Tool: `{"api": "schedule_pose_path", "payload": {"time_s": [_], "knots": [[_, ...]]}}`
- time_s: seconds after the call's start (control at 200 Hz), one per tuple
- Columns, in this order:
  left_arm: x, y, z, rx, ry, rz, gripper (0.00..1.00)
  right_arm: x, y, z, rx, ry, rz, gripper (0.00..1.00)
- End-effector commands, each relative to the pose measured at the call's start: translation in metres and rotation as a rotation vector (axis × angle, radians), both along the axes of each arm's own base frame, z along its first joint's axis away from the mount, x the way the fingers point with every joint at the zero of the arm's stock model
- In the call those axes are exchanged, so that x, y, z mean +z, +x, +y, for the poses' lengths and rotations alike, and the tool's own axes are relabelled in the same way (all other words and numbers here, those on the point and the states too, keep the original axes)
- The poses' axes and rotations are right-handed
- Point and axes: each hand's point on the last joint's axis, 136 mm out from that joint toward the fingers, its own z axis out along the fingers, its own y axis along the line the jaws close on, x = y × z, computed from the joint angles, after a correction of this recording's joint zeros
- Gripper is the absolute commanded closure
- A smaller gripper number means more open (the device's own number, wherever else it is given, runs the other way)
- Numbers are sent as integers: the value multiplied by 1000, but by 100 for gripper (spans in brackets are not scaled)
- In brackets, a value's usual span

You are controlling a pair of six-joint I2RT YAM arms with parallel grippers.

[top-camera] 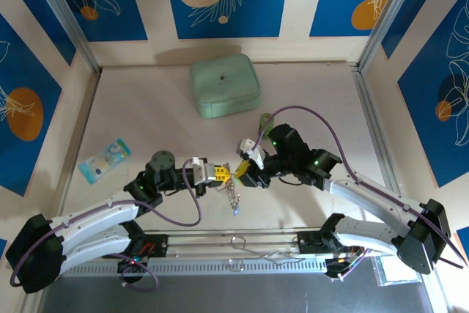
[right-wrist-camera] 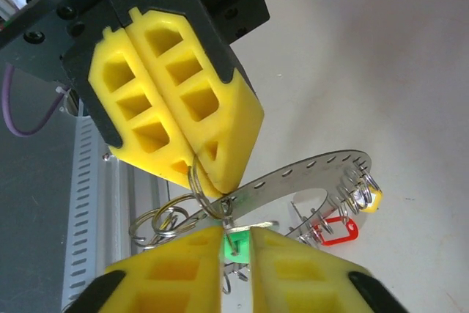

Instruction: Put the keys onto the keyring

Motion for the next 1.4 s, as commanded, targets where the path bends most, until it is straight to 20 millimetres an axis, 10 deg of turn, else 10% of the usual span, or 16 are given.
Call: {"api": "schedule_pose_path", "payload": {"time_s": [0.0, 0.285, 1.015, 1.395], "knots": [[22, -9, -3, -46, -66, -45, 100, -7, 0, -2, 3, -17, 2, 68], [20, -9, -4, -46, -65, -41, 100, 27, -15, -1, 104, 116, -158, 57], [23, -15, -8, -95, -110, 0, 100, 28, -10, 7, 173, 202, -350, 56], [26, -16, -8, -95, -121, 0, 100, 29, -13, 11, 208, 201, -338, 99]]}}
